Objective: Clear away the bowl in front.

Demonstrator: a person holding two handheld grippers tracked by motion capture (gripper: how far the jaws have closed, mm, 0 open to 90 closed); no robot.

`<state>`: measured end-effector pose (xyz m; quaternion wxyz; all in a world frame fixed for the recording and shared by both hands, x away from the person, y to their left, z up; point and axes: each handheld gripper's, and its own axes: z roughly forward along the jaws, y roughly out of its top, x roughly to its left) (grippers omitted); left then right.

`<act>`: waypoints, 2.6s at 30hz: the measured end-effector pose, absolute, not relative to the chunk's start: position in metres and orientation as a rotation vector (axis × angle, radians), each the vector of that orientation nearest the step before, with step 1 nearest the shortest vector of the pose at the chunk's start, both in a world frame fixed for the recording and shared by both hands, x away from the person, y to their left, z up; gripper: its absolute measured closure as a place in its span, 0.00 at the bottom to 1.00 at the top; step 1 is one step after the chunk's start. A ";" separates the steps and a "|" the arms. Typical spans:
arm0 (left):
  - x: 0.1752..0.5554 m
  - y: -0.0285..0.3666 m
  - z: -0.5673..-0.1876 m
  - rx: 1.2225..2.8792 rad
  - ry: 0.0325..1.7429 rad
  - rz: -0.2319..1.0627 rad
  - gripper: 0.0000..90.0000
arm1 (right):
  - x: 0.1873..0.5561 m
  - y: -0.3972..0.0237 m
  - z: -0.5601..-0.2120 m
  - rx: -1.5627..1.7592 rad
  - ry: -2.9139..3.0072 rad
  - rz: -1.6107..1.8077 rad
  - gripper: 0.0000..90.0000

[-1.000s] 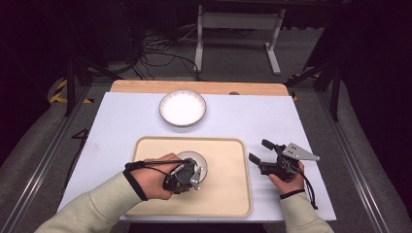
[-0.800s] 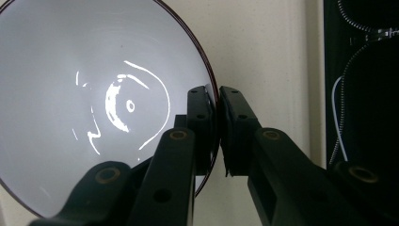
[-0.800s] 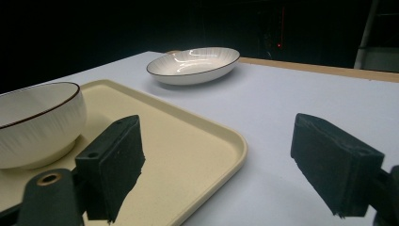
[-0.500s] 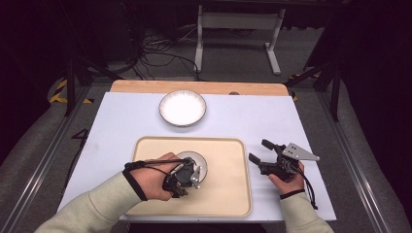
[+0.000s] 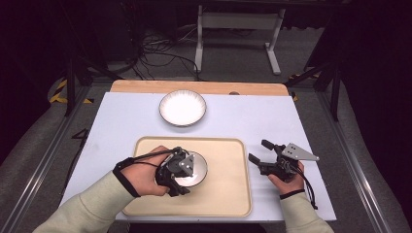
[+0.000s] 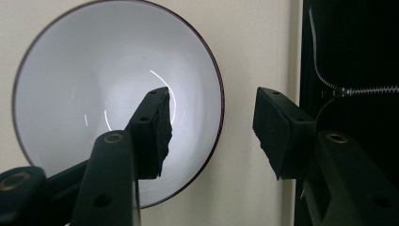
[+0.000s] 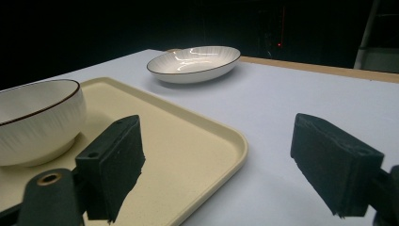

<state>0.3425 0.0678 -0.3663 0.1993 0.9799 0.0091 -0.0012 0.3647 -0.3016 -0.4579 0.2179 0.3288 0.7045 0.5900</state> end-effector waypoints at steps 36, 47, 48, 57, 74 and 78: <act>0.341 0.176 -0.368 2.176 0.349 0.148 0.34 | 0.367 -0.303 -0.458 0.933 1.952 1.650 0.20; 0.338 0.210 -0.388 2.078 0.447 0.233 0.29 | 0.367 -0.303 -0.458 0.931 1.957 1.651 0.20; 0.337 0.213 -0.389 2.067 0.455 0.232 0.29 | 0.367 -0.303 -0.458 0.931 1.957 1.651 0.20; 0.336 0.244 -0.412 1.973 0.534 0.284 0.24 | 0.367 -0.303 -0.458 0.929 1.958 1.650 0.20; 0.331 0.281 -0.453 1.830 0.646 0.359 0.19 | 0.366 -0.303 -0.458 0.926 1.962 1.650 0.20; 0.330 0.285 -0.458 1.789 0.648 0.376 0.17 | 0.367 -0.303 -0.458 0.923 1.961 1.650 0.20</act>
